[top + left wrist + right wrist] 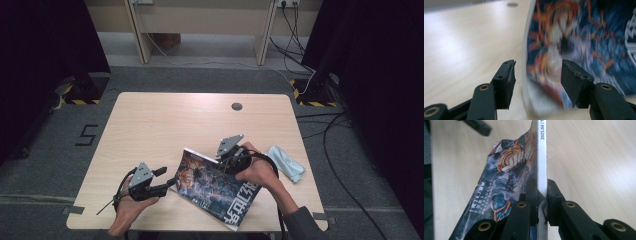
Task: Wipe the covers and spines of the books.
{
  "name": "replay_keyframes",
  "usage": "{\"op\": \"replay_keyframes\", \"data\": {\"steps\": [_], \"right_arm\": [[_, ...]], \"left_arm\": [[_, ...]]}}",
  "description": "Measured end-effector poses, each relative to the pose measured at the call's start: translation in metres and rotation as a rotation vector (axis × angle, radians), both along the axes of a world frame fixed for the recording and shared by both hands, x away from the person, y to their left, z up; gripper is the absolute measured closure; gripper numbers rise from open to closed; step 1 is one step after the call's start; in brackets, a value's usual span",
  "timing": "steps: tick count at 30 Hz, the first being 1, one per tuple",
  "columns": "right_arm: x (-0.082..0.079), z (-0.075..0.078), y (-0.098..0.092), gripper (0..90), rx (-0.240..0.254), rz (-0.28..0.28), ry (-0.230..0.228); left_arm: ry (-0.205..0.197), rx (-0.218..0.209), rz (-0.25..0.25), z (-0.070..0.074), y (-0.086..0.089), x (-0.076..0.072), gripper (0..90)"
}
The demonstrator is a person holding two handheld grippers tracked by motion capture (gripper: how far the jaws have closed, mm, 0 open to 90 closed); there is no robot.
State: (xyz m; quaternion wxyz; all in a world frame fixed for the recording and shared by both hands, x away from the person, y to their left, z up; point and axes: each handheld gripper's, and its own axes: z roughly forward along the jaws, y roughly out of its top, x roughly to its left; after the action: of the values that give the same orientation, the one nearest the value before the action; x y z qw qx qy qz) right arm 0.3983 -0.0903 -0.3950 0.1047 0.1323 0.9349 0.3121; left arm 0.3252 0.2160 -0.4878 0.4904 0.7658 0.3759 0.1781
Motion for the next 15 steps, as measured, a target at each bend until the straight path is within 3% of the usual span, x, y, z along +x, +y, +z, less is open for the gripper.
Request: {"op": "replay_keyframes", "data": {"steps": [4, 7, 15], "right_arm": [[0.012, 0.011, -0.005, 83.2, -0.035, -0.041, -0.031], [0.021, 0.018, -0.009, 83.2, -0.057, -0.083, -0.050], [0.043, 0.038, -0.003, 83.2, -0.142, -0.181, -0.157]], "left_arm": [[0.092, 0.044, 0.036, -0.007, 0.001, 0.002, 35.3], [0.132, 0.076, 0.079, -0.011, 0.004, 0.004, 32.5], [0.156, 0.133, 0.128, -0.016, 0.006, 0.008, 32.4]]}}
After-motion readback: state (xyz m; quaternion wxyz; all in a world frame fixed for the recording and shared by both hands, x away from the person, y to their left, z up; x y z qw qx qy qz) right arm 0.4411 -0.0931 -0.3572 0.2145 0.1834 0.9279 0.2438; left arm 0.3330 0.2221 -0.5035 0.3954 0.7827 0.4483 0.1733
